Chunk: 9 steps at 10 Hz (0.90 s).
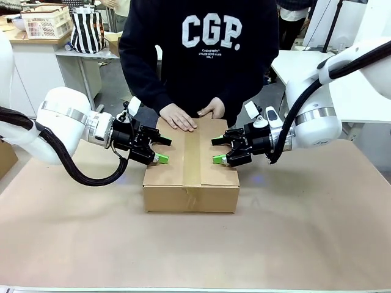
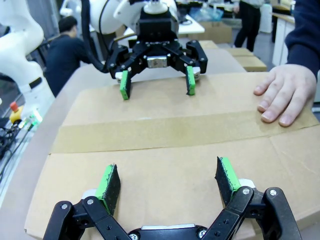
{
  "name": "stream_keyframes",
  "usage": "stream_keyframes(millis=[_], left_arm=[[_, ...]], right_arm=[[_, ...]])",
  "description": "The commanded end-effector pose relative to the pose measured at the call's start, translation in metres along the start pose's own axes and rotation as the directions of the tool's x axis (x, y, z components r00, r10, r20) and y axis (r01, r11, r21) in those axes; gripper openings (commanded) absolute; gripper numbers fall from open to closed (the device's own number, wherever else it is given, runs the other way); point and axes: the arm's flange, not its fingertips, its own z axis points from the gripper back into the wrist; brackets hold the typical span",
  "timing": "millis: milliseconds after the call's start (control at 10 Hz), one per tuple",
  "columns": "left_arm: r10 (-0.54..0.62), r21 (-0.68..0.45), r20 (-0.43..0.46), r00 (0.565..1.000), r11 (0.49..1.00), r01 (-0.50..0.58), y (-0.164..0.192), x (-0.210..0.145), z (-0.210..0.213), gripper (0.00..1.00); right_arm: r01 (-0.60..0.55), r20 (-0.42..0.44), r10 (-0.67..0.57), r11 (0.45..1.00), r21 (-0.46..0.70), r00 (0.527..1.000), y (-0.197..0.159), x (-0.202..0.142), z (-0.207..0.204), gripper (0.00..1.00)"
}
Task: Pack the gift set into the box.
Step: Press and hold the closed box until the human finishes sealing it.
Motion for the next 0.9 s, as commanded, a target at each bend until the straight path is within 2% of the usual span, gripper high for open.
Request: stream_keyframes(millis=[0,800], left_arm=[[-0.009,0.006,-0.008,1.000,1.000,0.009,-0.0031,-0.0043,-0.0010,1.00],[-0.009,0.006,-0.008,1.000,1.000,0.009,-0.0031,-0.0043,-0.0010,1.00]], right_arm=[[0.001,-0.009,-0.001,1.000,-0.005,1.000,-0.0004,-0.0021,0.0001,1.00],[0.001,-0.009,-0.001,1.000,-0.005,1.000,-0.0004,-0.0021,0.0001,1.00]])
